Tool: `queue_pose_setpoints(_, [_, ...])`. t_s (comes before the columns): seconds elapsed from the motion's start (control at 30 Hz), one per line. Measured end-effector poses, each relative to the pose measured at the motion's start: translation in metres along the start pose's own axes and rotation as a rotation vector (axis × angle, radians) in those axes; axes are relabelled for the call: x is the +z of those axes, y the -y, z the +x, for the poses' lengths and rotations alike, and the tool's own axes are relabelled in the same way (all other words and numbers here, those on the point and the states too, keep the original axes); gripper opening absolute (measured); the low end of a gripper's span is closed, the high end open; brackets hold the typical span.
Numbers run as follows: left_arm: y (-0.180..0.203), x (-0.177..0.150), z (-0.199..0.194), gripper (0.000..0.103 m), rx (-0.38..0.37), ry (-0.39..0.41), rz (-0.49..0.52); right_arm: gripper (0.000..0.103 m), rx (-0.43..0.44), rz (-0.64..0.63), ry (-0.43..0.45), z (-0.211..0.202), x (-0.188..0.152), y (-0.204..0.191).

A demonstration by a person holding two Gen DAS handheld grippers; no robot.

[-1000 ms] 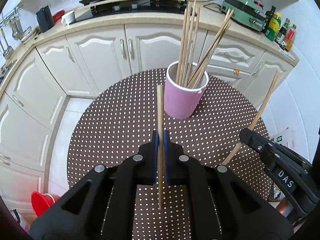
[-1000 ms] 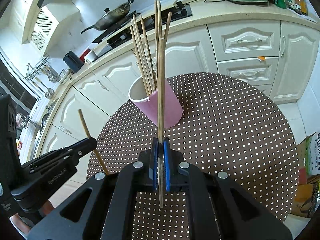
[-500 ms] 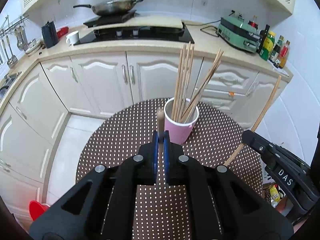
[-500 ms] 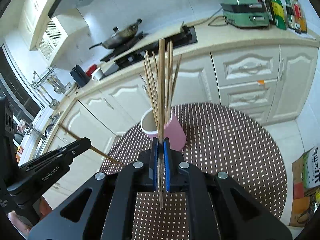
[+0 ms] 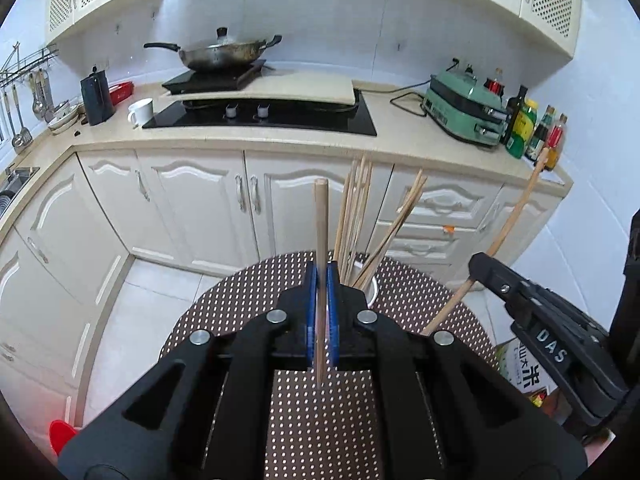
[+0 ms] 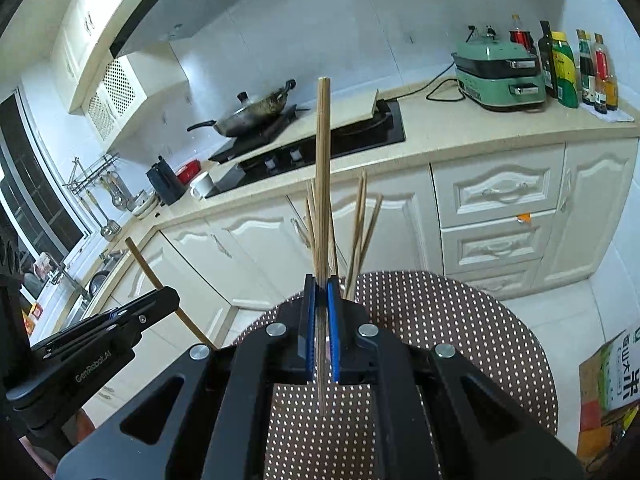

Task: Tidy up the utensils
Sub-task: 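Lift both chopsticks upright and lower them into the pink cup, then open both grippers to release the chopsticks into the cup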

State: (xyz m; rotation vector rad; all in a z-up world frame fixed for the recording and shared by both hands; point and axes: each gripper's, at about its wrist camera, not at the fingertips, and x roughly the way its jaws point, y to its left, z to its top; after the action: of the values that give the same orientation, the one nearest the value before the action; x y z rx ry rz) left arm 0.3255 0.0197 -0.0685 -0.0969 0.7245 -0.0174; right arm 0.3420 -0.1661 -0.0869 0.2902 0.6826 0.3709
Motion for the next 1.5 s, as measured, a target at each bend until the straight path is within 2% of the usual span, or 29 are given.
queue_pose_setpoints(0.2, [-0.003, 0.022, 0.002, 0.006, -0.028, 0.031, -0.020, 0.004, 0.000, -0.001, 0.027, 0.012, 0.016, -0.004])
queue_pose_setpoints(0.5, [-0.001, 0.053, 0.016, 0.006, -0.031, 0.058, -0.017, 0.004, -0.009, 0.003, 0.052, 0.031, 0.035, -0.002])
queue_pose_setpoints(0.8, [0.002, 0.061, 0.055, 0.006, -0.045, -0.017, -0.007, 0.004, -0.030, 0.020, 0.013, 0.062, 0.038, 0.009])
queue_pose_setpoints(1.27, [0.000, 0.037, 0.118, 0.006, -0.011, -0.174, 0.017, 0.004, -0.028, 0.023, -0.072, 0.090, 0.015, 0.014])
queue_pose_setpoints(1.43, [-0.002, 0.030, 0.133, 0.006, -0.009, -0.208, 0.011, 0.004, -0.034, 0.027, -0.110, 0.099, 0.006, 0.016])
queue_pose_setpoints(1.5, [-0.003, 0.028, 0.135, 0.006, -0.021, -0.196, 0.010, 0.005, -0.037, 0.029, -0.121, 0.101, 0.004, 0.017])
